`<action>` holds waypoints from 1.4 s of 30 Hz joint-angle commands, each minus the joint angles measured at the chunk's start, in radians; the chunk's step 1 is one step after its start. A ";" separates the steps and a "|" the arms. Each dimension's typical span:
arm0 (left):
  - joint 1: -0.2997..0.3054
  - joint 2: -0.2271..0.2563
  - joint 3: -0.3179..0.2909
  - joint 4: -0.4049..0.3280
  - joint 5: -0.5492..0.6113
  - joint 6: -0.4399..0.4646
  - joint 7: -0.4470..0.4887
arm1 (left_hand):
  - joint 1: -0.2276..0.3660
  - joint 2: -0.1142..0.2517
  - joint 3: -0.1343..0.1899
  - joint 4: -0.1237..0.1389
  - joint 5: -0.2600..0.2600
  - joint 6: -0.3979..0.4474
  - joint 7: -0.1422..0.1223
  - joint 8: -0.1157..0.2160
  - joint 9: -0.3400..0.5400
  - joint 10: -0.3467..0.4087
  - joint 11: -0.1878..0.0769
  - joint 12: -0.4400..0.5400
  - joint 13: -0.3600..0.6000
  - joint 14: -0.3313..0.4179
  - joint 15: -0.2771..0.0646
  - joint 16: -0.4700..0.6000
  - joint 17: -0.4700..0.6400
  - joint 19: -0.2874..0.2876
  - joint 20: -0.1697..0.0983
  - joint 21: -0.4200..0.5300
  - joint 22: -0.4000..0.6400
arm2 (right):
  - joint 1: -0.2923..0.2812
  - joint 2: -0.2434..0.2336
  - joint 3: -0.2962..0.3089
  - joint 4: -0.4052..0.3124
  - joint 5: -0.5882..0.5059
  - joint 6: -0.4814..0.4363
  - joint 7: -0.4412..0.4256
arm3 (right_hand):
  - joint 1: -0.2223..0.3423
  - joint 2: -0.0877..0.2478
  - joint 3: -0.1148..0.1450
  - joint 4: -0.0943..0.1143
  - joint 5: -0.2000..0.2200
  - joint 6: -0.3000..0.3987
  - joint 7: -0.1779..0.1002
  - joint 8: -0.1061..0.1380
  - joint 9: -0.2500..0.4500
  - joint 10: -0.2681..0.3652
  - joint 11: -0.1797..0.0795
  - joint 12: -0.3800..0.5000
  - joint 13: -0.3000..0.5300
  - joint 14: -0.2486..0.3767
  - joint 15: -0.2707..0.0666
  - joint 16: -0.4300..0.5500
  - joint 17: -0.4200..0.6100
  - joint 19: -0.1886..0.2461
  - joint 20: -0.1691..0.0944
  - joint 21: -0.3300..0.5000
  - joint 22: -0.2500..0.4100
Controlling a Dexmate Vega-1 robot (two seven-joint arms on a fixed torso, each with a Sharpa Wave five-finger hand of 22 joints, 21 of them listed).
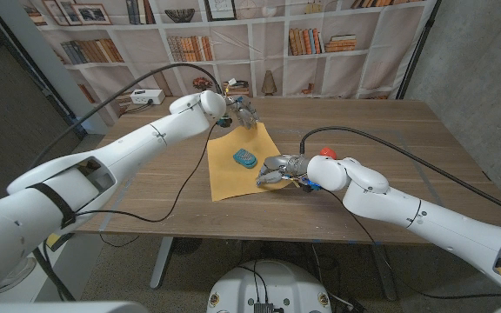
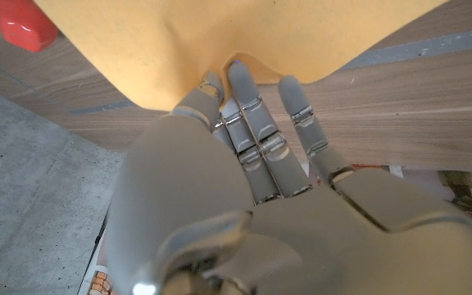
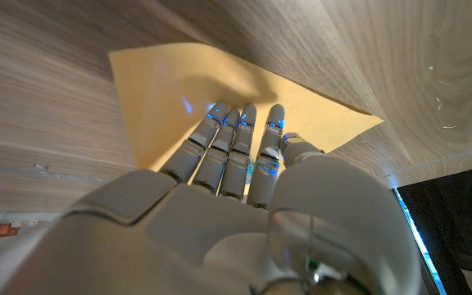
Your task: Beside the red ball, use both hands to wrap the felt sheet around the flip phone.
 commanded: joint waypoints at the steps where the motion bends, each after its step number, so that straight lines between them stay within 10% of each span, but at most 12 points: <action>1: -0.083 0.106 -0.061 -0.080 -0.157 -0.062 -0.258 | 0.018 0.005 0.007 -0.002 -0.003 0.004 0.017 -0.005 0.000 0.016 -0.016 0.017 0.184 0.014 -0.021 0.000 0.005 0.007 0.004 0.007 0.004 | 0.016 0.012 -0.020 0.031 -0.068 -0.061 -0.016 | -0.008 -0.004 0.011 0.002 0.005 -0.010 -0.002 -0.005 0.003 -0.013 -0.004 -0.010 0.001 -0.007 -0.010 -0.010 0.001 -0.008 0.003 -0.006 0.004; 9: -0.159 0.114 -0.026 -0.006 -0.207 -0.136 -0.471 | 0.024 0.002 0.013 -0.005 -0.001 0.000 0.026 -0.013 0.000 0.013 -0.007 0.014 0.187 0.014 -0.015 -0.005 0.006 0.008 0.010 0.014 0.006 | 0.026 0.024 -0.024 0.053 -0.087 -0.074 -0.032 | -0.016 -0.010 0.017 0.000 0.005 -0.029 -0.006 -0.011 0.003 -0.030 -0.004 -0.018 0.001 -0.028 -0.015 -0.024 -0.002 -0.018 0.002 -0.013 0.004; 20: -0.149 0.189 0.040 -0.211 -0.004 -0.008 -0.412 | 0.021 -0.001 0.016 -0.001 0.001 0.005 0.004 -0.024 -0.004 0.018 -0.011 0.000 0.169 0.023 -0.017 -0.022 -0.015 0.010 -0.002 0.025 0.007 | 0.040 0.032 -0.028 0.066 -0.085 -0.067 -0.030 | -0.028 -0.018 0.019 -0.002 0.005 -0.041 -0.006 -0.013 0.003 -0.040 0.001 -0.022 0.001 -0.041 0.010 -0.030 -0.002 -0.030 0.010 -0.021 0.003; 42: -0.247 0.089 0.141 -0.002 -0.023 -0.189 -0.757 | -0.001 -0.027 0.047 -0.003 0.003 0.035 0.024 -0.066 -0.034 0.046 -0.018 -0.044 0.122 0.149 -0.037 -0.136 -0.241 0.151 -0.095 0.104 0.004 | 0.046 0.035 -0.039 0.051 -0.141 -0.115 -0.036 | -0.042 -0.020 0.025 -0.007 0.007 -0.070 -0.012 -0.018 0.003 -0.062 -0.006 -0.030 0.001 -0.063 -0.002 -0.036 0.001 -0.038 0.000 -0.030 0.003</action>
